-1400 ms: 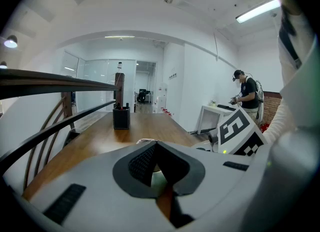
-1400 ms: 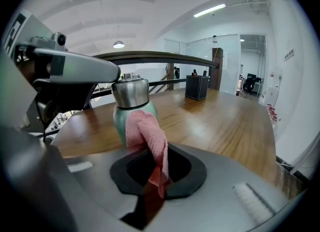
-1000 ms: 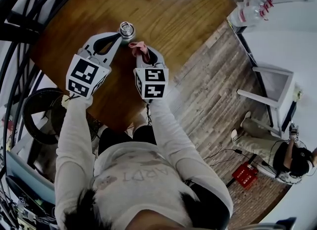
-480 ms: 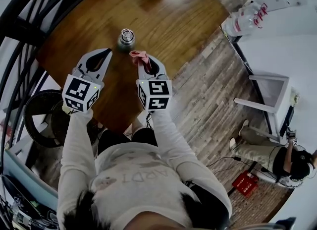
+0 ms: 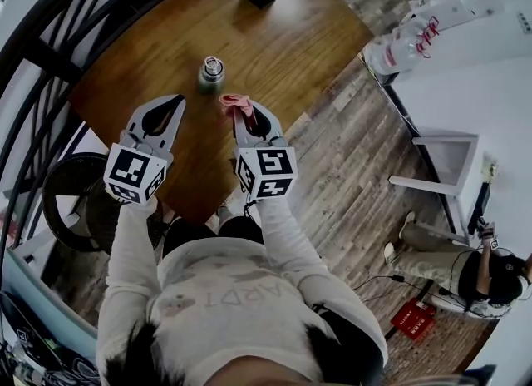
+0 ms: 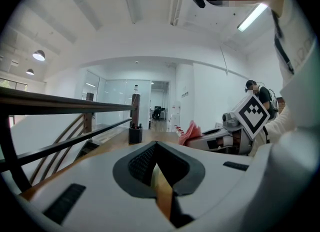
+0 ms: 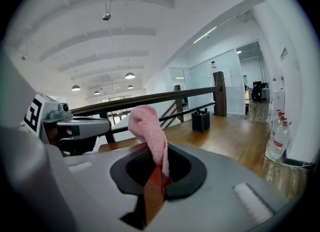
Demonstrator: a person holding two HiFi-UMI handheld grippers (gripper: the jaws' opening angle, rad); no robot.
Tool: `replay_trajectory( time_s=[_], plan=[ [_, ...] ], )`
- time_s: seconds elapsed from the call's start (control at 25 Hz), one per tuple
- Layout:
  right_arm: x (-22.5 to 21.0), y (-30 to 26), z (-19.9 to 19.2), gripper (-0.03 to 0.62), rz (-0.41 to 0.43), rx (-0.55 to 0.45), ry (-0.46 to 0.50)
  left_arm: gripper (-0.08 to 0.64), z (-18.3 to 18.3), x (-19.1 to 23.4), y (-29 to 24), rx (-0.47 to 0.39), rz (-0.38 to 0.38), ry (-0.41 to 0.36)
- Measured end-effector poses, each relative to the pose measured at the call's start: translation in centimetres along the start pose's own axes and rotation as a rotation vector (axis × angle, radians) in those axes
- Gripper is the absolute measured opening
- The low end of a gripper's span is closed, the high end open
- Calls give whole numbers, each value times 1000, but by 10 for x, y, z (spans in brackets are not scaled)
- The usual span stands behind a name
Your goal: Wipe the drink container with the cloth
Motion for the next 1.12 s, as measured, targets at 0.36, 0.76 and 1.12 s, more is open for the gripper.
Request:
replay_trajectory(
  time_s=[0.36,0.76,1.12],
  plan=[
    [13,35,30,37,14,-77,16,-6,26,-13,25,-69,32,17],
    [23,67,57,37,28,-148,41,-6,44,-23,48,-112,59,24],
    [30,88,73,37,47,-206,61,-6,56,-33,62,-147,87,18]
  ],
)
Point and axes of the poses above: the fingertips, and each gripper's own axes: y backward along the fingers, x to its left, z out of its top, the point moved 1 cm from there along y, backward along the fingers, and after that the axes turned 3 degrees about -y, right-handed, at the moved point
